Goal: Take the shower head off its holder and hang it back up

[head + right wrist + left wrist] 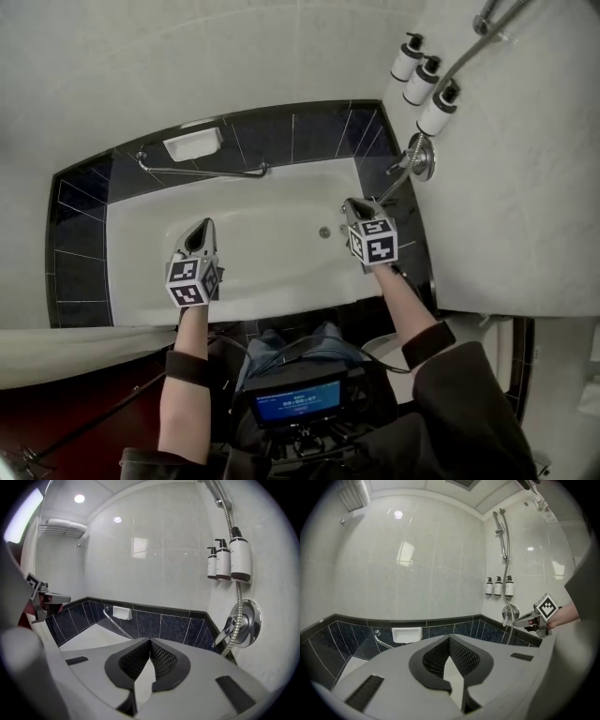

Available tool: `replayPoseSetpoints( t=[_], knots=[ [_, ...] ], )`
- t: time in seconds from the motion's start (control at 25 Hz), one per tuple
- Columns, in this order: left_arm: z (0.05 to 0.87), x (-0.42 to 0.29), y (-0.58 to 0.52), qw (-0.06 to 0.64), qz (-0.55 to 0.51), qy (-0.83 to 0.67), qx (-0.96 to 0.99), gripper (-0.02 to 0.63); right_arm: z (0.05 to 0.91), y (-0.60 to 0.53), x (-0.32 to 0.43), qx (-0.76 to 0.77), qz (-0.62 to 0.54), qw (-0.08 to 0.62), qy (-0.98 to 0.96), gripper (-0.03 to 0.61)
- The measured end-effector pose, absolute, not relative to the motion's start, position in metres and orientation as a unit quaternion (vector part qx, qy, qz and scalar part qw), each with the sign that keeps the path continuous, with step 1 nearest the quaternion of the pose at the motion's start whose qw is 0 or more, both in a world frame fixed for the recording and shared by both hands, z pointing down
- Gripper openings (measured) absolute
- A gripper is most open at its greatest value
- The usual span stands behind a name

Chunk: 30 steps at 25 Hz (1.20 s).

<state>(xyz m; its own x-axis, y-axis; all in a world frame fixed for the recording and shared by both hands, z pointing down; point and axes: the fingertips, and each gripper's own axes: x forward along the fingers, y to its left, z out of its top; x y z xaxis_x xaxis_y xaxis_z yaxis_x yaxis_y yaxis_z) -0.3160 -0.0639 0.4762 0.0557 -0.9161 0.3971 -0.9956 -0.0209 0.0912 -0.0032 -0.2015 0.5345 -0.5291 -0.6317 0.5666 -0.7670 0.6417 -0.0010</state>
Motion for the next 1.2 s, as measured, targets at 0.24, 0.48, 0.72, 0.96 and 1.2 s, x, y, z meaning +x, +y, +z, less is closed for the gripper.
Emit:
replayPoseSetpoints(
  t=[0.24, 0.48, 0.72, 0.96, 1.2],
  knots=[
    [0.447, -0.309, -0.051, 0.161, 0.094, -0.681, 0.709, 0.000, 0.492, -0.202, 0.022, 0.425, 0.122, 0.231, -0.867, 0.021],
    [0.431, -0.301, -0.046, 0.150, 0.088, -0.684, 0.709, 0.000, 0.481, -0.195, 0.046, 0.436, 0.117, 0.224, -0.864, 0.021],
    [0.437, -0.296, -0.041, 0.155, 0.085, -0.679, 0.713, 0.000, 0.487, -0.187, 0.058, 0.441, 0.118, 0.230, -0.859, 0.023],
    [0.434, -0.291, -0.042, 0.154, 0.085, -0.683, 0.709, 0.000, 0.498, -0.186, 0.071, 0.446, 0.124, 0.236, -0.854, 0.023],
    [0.435, -0.286, -0.049, 0.152, 0.088, -0.680, 0.712, 0.000, 0.512, -0.184, 0.084, 0.449, 0.128, 0.248, -0.849, 0.023]
  ],
)
